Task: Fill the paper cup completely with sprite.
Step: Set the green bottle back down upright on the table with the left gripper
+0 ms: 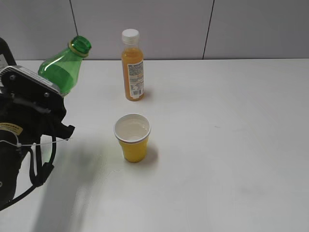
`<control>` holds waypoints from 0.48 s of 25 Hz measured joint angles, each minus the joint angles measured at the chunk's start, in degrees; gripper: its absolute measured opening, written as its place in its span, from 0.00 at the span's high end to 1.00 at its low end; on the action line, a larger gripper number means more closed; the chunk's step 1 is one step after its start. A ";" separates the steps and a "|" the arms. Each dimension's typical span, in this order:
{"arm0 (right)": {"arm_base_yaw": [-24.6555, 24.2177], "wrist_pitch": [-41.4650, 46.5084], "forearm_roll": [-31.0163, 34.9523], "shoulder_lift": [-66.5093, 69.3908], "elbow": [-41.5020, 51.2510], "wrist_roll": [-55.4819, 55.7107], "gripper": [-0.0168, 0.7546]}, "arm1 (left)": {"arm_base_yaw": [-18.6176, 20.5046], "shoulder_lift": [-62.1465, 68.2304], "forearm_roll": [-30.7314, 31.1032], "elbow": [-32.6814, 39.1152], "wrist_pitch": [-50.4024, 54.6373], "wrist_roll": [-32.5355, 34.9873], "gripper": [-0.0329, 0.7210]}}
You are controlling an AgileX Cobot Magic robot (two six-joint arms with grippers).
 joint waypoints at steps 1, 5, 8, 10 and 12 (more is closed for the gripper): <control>0.00 0.00 0.00 0.00 0.00 0.00 0.22 | 0.00 0.00 0.00 0.00 0.00 -2.57 0.38; 0.00 0.00 0.00 0.00 0.00 0.00 0.22 | 0.08 0.00 0.13 0.00 0.00 -15.95 0.38; 0.00 0.00 0.00 0.00 0.00 0.00 0.22 | 0.75 0.04 0.18 -0.88 0.00 -22.75 0.38; 0.00 0.00 0.00 0.00 0.00 0.00 0.22 | 1.71 0.04 0.47 -2.10 0.00 -26.03 0.38; 0.00 0.00 0.00 0.00 0.00 0.00 0.22 | 3.29 0.04 2.60 -3.13 0.00 -28.71 0.38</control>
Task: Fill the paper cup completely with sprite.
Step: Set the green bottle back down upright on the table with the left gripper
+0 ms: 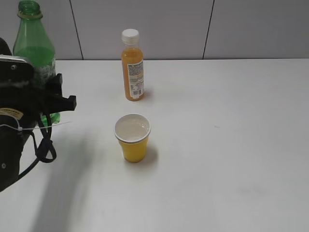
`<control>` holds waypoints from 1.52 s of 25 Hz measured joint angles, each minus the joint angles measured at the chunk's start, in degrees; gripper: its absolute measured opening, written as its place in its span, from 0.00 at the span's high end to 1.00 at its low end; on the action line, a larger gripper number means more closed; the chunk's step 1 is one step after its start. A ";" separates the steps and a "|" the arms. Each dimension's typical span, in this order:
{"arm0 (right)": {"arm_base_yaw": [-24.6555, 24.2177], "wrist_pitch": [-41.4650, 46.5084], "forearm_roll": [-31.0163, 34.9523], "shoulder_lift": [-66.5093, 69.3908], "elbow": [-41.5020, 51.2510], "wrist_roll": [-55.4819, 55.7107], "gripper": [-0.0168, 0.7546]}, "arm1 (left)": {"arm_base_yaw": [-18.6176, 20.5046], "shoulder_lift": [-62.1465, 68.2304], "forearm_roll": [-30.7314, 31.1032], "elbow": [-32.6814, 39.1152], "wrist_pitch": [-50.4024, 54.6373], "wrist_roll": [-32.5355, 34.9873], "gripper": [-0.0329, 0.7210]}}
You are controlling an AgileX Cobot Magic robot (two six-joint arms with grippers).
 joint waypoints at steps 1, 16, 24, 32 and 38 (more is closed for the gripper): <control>0.00 0.00 0.00 0.00 0.00 0.00 0.22 | 1.12 0.00 1.66 -0.41 0.00 -1.41 0.38; 0.00 0.00 0.00 0.00 0.00 0.00 0.22 | 10.91 9.61 20.03 -8.15 -0.22 -17.79 0.38; 0.00 0.00 0.00 0.00 0.00 0.00 0.22 | 12.29 14.64 20.80 -11.71 -0.41 -17.97 0.38; 0.00 0.00 0.00 0.00 0.00 0.00 0.22 | 12.51 18.80 21.24 -11.82 -0.39 -18.82 0.38; 0.00 0.00 0.00 0.00 0.00 0.00 0.22 | 12.59 19.56 21.81 -11.94 -1.50 -20.97 0.38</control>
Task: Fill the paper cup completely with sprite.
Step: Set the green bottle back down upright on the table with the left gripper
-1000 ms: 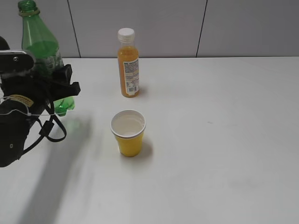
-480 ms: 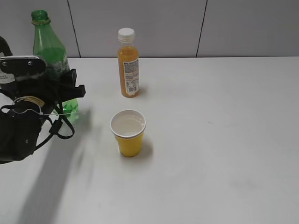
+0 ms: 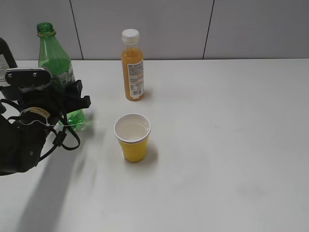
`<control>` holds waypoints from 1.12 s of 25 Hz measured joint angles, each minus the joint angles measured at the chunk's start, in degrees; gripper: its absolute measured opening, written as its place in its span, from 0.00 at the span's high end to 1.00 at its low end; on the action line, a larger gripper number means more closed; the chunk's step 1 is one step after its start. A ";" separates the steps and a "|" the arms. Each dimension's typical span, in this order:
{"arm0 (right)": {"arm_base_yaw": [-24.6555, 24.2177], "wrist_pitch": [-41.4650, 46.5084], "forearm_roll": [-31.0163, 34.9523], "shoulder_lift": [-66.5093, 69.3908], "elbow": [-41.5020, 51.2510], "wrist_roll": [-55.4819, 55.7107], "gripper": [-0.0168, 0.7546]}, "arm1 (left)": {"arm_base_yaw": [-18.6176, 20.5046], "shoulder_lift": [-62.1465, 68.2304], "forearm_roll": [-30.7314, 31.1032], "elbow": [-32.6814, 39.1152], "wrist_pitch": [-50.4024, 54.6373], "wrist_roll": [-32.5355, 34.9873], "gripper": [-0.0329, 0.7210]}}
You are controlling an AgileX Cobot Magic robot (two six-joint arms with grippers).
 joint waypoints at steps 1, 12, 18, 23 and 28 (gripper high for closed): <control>0.00 0.00 0.00 0.00 0.00 0.00 0.22 | 0.00 0.00 0.02 0.00 0.00 0.00 0.38; 0.00 0.00 0.00 0.00 0.00 0.00 0.22 | 0.00 -0.16 0.31 0.07 -0.13 -0.06 0.12; 0.00 0.00 0.00 0.00 0.00 0.00 0.22 | 0.00 -2.48 0.48 3.49 -0.30 -0.13 0.09; 0.00 0.00 0.00 0.00 0.00 0.00 0.22 | 0.00 -6.09 1.12 7.28 -0.23 -0.13 0.09; 0.00 0.00 0.00 0.00 0.00 0.00 0.22 | 0.00 -9.87 2.16 10.46 -0.29 -0.13 0.10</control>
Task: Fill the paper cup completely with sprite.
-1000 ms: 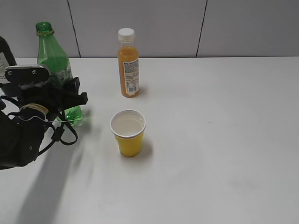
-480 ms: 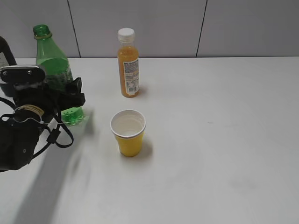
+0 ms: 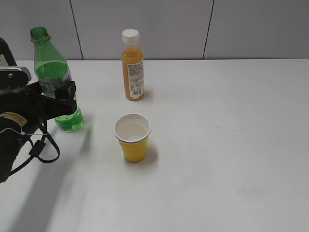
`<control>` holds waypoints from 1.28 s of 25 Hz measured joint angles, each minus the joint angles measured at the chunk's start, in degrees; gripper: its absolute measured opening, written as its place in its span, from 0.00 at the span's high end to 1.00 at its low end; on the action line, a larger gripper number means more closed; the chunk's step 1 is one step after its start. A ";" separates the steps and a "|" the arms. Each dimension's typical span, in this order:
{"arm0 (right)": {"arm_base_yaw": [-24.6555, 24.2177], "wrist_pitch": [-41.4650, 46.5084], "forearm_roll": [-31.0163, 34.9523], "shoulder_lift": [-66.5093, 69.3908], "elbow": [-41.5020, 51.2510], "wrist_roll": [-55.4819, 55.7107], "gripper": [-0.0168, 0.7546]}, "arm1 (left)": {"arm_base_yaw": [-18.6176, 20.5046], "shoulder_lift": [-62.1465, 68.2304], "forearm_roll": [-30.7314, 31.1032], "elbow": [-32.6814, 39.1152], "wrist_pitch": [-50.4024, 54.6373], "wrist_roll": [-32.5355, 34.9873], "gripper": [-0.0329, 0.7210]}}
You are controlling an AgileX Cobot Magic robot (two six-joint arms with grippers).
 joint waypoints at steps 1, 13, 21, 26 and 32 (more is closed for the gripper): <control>0.00 0.00 0.00 0.00 0.00 0.00 0.22 | 0.00 -0.76 0.29 0.57 0.00 0.00 0.10; 0.00 0.00 0.00 0.00 0.00 0.00 0.22 | 0.00 -9.77 -0.51 10.67 -0.15 0.61 0.13; 0.00 0.00 0.00 0.00 0.00 0.00 0.22 | 0.02 -20.99 -3.20 10.98 2.24 7.60 0.15; 0.00 0.00 0.00 0.00 0.00 0.00 0.22 | 0.09 -28.39 -5.23 11.04 11.69 12.07 0.15; 0.00 0.00 0.00 0.00 0.00 0.00 0.22 | 1.71 -37.74 -10.44 6.35 34.13 22.18 0.16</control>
